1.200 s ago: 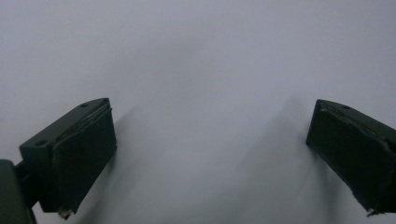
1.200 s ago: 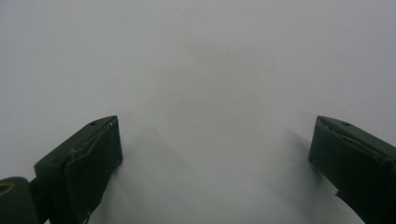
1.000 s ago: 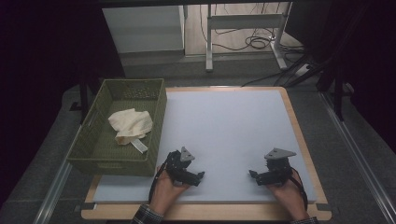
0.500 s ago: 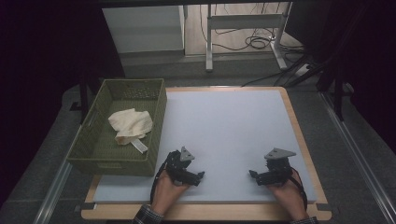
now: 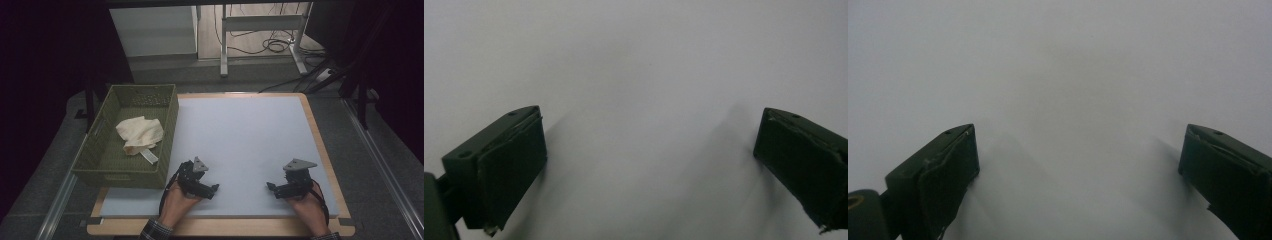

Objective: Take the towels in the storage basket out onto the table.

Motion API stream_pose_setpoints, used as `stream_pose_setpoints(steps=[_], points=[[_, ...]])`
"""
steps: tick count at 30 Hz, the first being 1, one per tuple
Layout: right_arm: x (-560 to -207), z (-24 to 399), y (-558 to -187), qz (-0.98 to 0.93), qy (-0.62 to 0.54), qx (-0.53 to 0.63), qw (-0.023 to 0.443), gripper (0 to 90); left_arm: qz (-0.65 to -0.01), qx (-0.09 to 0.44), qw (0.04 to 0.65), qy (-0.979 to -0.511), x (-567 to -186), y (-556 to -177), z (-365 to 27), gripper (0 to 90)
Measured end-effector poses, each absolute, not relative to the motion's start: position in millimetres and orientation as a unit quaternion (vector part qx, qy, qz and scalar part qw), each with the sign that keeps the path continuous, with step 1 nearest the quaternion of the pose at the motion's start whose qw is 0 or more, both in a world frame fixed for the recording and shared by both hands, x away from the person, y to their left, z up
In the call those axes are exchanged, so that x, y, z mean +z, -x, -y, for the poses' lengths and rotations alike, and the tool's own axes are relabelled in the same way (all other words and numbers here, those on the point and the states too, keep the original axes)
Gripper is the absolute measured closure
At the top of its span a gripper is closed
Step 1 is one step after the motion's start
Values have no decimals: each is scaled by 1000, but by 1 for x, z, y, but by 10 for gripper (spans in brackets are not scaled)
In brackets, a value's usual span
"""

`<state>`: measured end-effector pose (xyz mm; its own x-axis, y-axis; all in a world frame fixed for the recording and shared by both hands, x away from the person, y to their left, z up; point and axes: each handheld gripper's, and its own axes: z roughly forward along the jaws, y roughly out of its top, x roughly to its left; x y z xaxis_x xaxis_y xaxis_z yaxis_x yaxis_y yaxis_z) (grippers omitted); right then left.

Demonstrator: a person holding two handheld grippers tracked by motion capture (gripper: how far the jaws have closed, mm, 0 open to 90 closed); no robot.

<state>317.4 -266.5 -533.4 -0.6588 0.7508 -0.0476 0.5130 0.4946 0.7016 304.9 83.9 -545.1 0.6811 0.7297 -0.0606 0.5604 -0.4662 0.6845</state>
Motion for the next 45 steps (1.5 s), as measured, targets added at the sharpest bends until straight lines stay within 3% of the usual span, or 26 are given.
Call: stream_pose_setpoints(steps=[23, 45], points=[[-533, 267, -317, -846, -373, 337, 177, 28, -344, 92, 354, -865, -513, -324, -63, 19], [-533, 267, -317, -846, -373, 337, 176, 28, -342, 86, 301, -886, -479, -362, -51, 19]])
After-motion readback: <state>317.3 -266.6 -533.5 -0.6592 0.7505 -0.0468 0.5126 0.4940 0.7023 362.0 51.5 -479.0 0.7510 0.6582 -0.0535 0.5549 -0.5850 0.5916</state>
